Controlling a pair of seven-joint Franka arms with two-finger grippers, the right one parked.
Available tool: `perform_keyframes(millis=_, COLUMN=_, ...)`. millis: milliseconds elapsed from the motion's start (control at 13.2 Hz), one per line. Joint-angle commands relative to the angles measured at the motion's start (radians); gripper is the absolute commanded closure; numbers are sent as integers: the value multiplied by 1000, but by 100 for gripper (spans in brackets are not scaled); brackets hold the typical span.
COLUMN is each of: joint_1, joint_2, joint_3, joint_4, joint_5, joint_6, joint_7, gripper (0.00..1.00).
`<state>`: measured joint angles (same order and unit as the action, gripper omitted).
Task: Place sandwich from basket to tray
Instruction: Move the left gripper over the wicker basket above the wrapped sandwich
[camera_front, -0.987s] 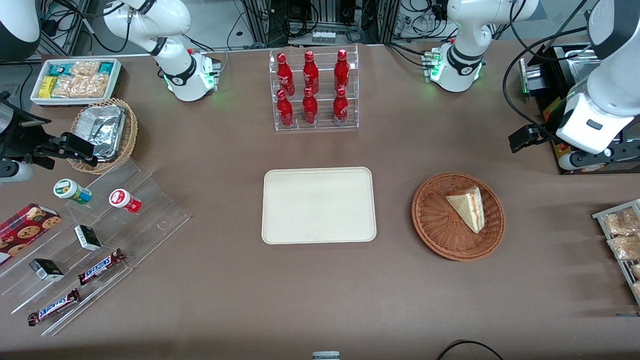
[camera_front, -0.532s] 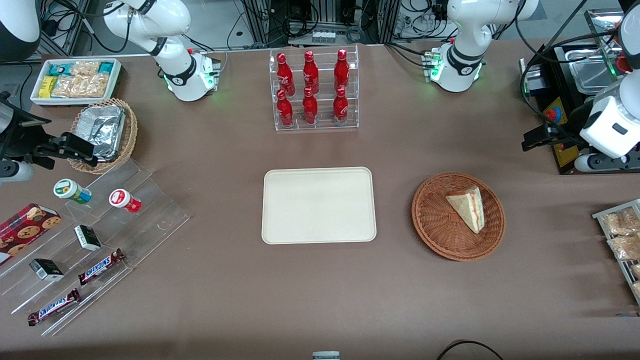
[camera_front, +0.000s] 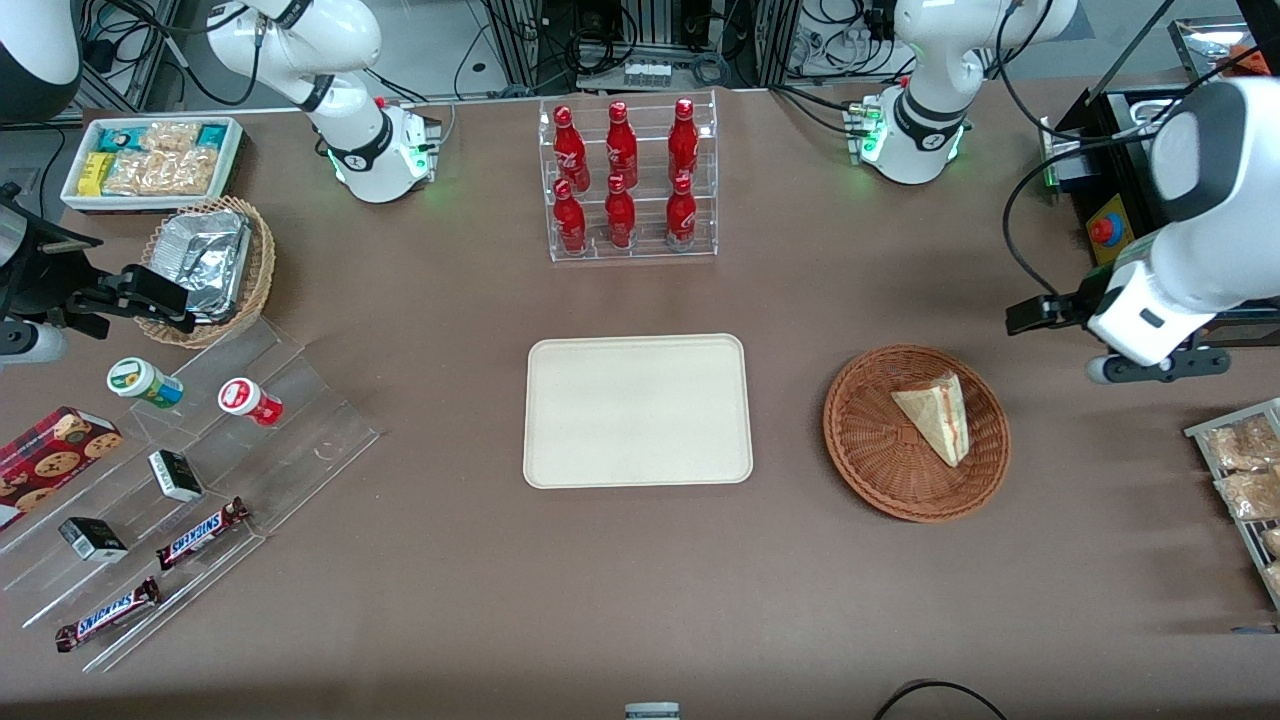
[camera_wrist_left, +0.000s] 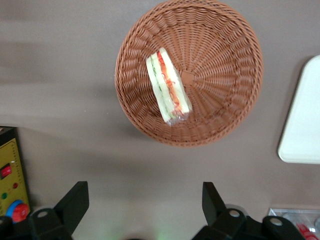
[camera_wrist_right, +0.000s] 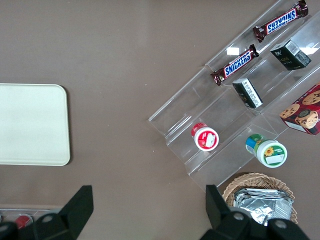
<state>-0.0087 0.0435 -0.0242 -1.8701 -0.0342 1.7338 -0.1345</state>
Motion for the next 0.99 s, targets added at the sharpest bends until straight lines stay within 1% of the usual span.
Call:
perform_keyframes(millis=0, joint_1=-13, joint_2=-25, joint_3=-2, joint_4=-104, joint_5=22, joint_6=117, joint_7=-124, gripper=0)
perform_keyframes(millis=152, joint_1=-16, joint_2=-17, joint_3=-6, joint_4=-170, joint_5=22, joint_6=215, joint_7=-265, gripper=0)
perform_keyframes(millis=304, joint_1=-16, joint_2=-4, joint_3=-14, joint_4=-202, joint_5=22, joint_6=266, joint_7=-411, gripper=0)
perform_keyframes(millis=684, joint_1=-17, joint_2=42, joint_3=-52, joint_4=-216, joint_5=25, joint_6=311, joint_7=-438, gripper=0)
perform_keyframes(millis=835, joint_1=-17, joint_2=58, joint_3=-85, joint_4=-247, joint_5=88, joint_6=358, joint_7=-438, gripper=0)
perform_keyframes(millis=911, joint_1=-17, joint_2=68, joint_3=-94, joint_4=-253, joint_5=94, joint_6=371, joint_7=-438, gripper=0)
